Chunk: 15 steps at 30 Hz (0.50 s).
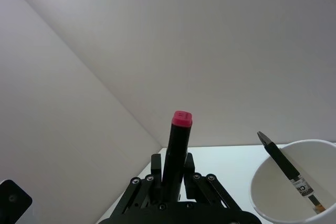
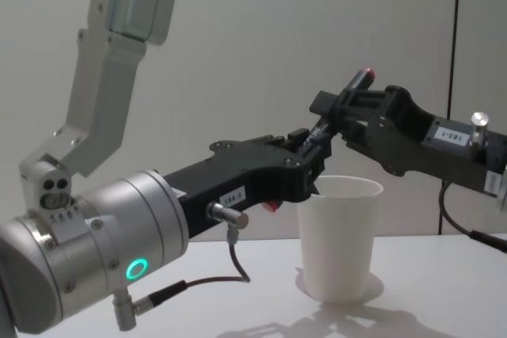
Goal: Place the pen into the pen holder.
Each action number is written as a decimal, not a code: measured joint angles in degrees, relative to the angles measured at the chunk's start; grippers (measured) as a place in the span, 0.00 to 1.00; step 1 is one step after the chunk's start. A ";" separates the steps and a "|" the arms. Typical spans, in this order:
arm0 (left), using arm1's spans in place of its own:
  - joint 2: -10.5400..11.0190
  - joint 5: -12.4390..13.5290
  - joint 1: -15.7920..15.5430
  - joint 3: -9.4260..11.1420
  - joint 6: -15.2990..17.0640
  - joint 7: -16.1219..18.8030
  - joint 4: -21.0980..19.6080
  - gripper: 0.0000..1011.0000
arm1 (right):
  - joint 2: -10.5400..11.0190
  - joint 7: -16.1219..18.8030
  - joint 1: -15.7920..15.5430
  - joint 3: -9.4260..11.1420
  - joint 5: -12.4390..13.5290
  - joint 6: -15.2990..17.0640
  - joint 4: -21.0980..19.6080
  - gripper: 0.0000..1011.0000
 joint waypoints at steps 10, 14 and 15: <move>0.01 0.02 0.00 -0.01 0.03 0.01 0.01 0.20 | 0.00 -0.01 0.00 -0.01 0.07 -0.05 -0.03 0.20; 0.00 0.02 0.00 -0.01 0.03 0.01 0.01 0.30 | 0.00 -0.02 0.00 0.00 0.07 -0.06 -0.03 0.20; 0.01 0.02 0.00 -0.02 0.03 0.01 0.01 0.32 | 0.00 -0.02 0.00 0.00 0.07 -0.06 -0.03 0.20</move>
